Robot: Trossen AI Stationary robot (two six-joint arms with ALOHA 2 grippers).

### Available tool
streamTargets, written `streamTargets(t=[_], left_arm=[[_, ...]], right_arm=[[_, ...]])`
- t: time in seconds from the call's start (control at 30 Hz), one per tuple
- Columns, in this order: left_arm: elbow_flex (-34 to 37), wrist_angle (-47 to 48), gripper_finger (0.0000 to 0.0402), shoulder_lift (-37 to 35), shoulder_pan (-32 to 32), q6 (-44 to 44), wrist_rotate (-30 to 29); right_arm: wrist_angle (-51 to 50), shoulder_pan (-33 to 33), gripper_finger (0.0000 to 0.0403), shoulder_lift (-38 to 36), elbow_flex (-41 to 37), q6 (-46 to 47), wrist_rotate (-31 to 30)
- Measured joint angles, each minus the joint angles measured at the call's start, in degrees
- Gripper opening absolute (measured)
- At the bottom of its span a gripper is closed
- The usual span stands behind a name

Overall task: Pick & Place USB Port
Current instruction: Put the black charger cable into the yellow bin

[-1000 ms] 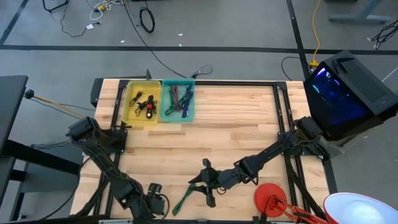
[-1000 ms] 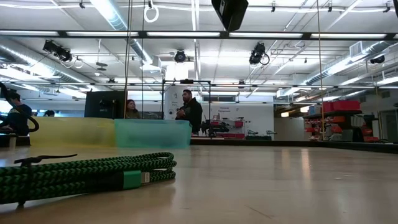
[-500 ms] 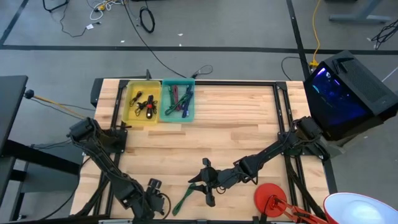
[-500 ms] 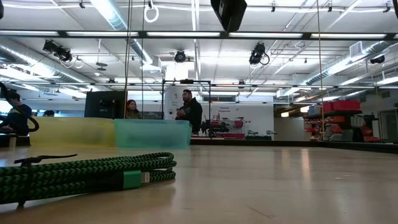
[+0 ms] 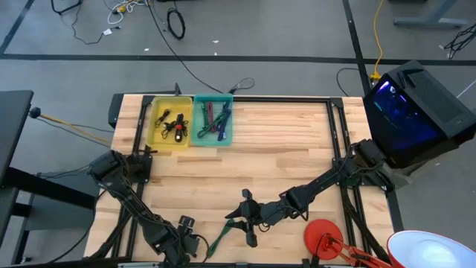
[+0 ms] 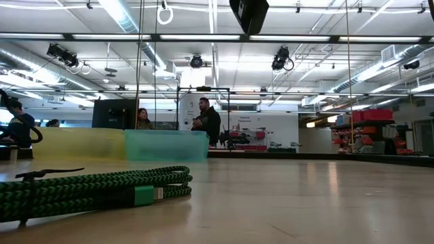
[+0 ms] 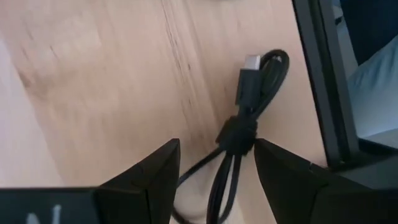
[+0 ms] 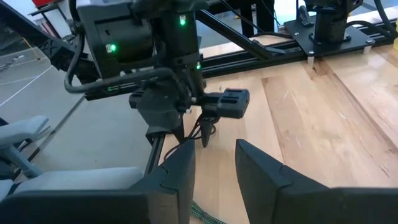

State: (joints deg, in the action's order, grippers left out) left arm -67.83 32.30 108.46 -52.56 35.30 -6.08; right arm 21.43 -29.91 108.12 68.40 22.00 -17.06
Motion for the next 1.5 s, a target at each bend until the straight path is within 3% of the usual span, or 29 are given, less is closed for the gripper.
streamTargets(t=[0.53, 0.67, 0.9, 1.17, 1.3, 1.5], left_arm=[[-0.2, -1.0, 0.0202, 2.6, 0.1, 3.0, -3.1], [-0.1, -1.0, 0.0159, 2.7, 0.2, 3.1, -3.9], [-0.1, -1.6, 0.0037, 2.8, 0.1, 1.3, -4.2], [0.0, -2.7, 0.0037, 2.8, 0.1, 1.5, -5.2], [0.0, -2.7, 0.0037, 2.0, -0.1, 1.5, -8.9], [0.1, 3.0, 0.0037, -2.8, 0.1, 1.7, -21.0]], right_arm=[[0.0, 0.0, 0.0116, 0.0, 0.0, 0.0, 0.0], [0.0, 0.0, 0.0116, 0.0, 0.0, 0.0, 0.0], [0.0, 0.0, 0.0116, 0.0, 0.0, 0.0, 0.0], [0.0, 0.0, 0.0116, 0.0, 0.0, 0.0, 0.0], [0.0, 0.0, 0.0116, 0.0, 0.0, 0.0, 0.0], [0.0, 0.0, 0.0116, 0.0, 0.0, 0.0, 0.0]])
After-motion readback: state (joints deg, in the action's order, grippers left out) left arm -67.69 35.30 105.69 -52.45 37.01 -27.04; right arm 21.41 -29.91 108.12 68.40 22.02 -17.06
